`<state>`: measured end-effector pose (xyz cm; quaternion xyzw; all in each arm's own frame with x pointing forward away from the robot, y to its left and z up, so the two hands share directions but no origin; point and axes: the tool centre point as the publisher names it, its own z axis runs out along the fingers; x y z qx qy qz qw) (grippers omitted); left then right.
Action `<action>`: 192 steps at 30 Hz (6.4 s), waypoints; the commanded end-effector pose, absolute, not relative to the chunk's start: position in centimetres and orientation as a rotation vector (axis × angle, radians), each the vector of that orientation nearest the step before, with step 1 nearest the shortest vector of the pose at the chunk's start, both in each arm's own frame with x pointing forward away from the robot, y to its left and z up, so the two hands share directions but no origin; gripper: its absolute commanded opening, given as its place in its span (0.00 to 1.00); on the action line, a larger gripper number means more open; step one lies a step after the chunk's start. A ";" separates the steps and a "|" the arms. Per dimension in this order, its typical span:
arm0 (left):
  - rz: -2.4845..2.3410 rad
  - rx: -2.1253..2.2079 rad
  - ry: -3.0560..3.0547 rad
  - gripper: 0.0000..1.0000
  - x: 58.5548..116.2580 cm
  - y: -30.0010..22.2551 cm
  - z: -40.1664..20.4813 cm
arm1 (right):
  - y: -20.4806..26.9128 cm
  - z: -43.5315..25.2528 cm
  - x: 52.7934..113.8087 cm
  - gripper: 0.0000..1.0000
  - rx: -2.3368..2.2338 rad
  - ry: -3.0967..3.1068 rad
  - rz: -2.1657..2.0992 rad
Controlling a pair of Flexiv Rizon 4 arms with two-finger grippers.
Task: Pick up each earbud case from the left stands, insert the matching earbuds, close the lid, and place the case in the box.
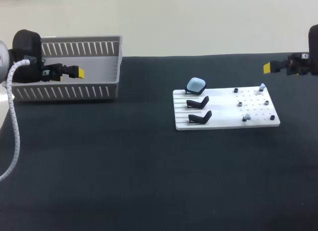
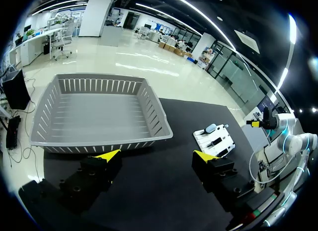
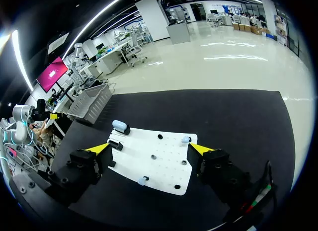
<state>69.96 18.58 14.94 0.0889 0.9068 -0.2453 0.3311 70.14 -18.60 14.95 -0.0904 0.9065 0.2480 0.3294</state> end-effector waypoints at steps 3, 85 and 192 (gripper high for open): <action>-0.635 0.230 2.376 1.00 70.0 18.5 15.0 | -18.6 15.0 70.1 1.00 -0.236 2.372 0.646; -1.023 1.517 1.649 1.00 75.9 2.6 11.4 | -18.6 15.0 70.1 1.00 -0.236 2.372 0.646; -1.024 1.641 1.594 0.63 77.1 -11.2 4.0 | -18.6 15.0 70.1 1.00 -0.236 2.372 0.646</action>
